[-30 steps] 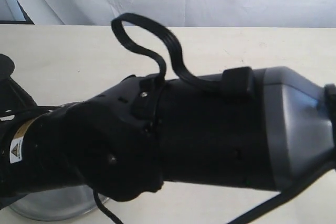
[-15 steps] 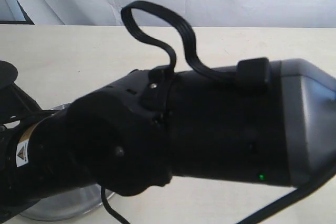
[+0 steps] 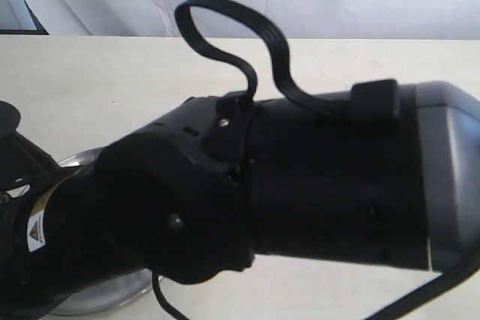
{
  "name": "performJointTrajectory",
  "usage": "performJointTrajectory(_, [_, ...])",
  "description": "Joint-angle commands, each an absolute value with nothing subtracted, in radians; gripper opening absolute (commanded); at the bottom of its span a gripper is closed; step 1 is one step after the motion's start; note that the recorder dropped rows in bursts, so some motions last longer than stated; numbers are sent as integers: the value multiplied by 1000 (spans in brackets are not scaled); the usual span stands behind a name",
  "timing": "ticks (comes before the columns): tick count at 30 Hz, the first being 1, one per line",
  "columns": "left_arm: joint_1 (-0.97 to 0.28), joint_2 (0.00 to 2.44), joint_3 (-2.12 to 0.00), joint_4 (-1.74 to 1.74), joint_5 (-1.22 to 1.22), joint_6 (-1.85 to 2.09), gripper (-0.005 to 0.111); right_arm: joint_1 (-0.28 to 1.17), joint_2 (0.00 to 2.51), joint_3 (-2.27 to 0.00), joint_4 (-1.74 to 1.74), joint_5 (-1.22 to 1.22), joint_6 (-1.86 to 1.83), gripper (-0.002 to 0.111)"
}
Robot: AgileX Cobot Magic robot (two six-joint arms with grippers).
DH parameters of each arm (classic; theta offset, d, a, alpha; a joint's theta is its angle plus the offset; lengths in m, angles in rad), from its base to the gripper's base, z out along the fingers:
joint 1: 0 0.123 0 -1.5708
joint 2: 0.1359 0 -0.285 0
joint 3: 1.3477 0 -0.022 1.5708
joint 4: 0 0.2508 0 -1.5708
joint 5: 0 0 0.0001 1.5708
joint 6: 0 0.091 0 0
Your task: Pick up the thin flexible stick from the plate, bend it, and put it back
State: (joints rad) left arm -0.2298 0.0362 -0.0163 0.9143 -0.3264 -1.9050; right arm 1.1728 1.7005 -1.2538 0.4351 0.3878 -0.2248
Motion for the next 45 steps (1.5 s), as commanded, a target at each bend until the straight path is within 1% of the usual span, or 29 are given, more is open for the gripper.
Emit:
performJointTrajectory(1, [-230,36,-19,926,-354,-1898,0,1174,1669,-1253,305,370,-232,46])
performJointTrajectory(6, [-230,36,-19,928,-362,-1900,0,1174,1665,-1253,288,268,-232,19])
performJointTrajectory(7, [-230,36,-19,928,-371,-1902,0,1169,1667,-1253,288,258,-232,11])
performJointTrajectory(9, [-230,36,-19,917,-387,-1902,0,1153,1669,-1253,289,260,-223,0])
performJointTrajectory(15, [-230,36,-23,886,-397,-1902,0,1061,1710,-1253,298,304,-201,-1])
performJointTrajectory(20, [-230,36,-28,886,-397,-1902,0,1028,1733,-1253,292,285,-201,-1])
performJointTrajectory(25, [-230,36,-30,889,-393,-1900,0,1017,1749,-1253,292,253,-201,-1])
performJointTrajectory(35, [-230,36,-30,933,-327,-1812,0,1019,1677,-1253,395,430,-206,-1])
performJointTrajectory(45, [-230,36,-30,945,-290,-1812,1,1026,1641,-1253,438,538,-211,-1])
